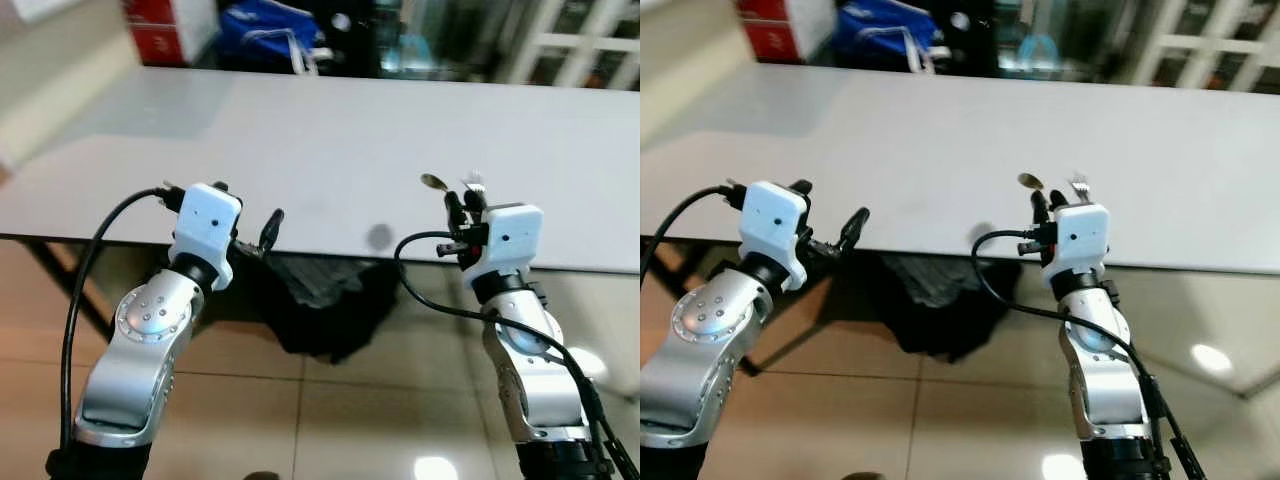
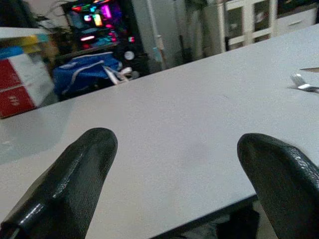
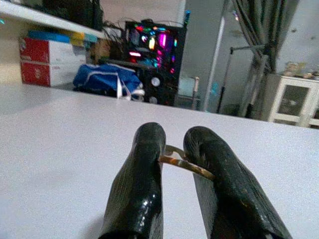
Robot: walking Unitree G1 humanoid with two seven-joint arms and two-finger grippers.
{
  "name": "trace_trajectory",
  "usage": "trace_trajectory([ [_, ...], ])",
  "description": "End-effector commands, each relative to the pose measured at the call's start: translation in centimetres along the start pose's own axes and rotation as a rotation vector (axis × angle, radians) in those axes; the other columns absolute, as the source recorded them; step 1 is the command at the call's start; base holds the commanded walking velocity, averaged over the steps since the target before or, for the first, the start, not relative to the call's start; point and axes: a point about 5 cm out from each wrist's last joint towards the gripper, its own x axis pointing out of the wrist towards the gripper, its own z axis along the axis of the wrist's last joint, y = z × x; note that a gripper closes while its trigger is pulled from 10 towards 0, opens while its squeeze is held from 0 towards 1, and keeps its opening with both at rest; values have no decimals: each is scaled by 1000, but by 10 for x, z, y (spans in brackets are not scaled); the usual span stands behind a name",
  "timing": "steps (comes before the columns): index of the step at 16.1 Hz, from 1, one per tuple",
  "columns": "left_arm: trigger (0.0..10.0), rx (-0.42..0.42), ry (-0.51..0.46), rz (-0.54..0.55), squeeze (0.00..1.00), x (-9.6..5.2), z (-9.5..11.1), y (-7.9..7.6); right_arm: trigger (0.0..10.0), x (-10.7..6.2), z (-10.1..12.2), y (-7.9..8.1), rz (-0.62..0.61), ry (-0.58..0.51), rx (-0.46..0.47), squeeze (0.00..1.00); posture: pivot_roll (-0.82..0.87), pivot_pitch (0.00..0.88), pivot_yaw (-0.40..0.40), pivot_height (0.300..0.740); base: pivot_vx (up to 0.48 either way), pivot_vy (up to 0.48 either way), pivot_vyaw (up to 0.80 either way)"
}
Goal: Setting the table
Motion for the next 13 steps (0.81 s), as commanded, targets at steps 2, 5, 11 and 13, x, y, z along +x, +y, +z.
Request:
trace_trajectory([
  [2,10000,14,10,47,0,-2,1,9,10000,6,2,14,83,-3,10,0,89,35,-7,740,0,480,0],
  [5,10000,29,24,68,0,-4,-1,10,10000,9,3,22,117,-9,3,0,94,38,-15,740,0,480,0],
  [11,10000,20,40,76,0,-4,-3,6,10000,12,2,15,62,-13,-26,0,95,35,-14,740,54,80,0],
  [13,10000,18,27,62,0,-4,0,3,10000,12,2,13,48,-16,-25,0,94,31,-12,740,469,0,0],
])
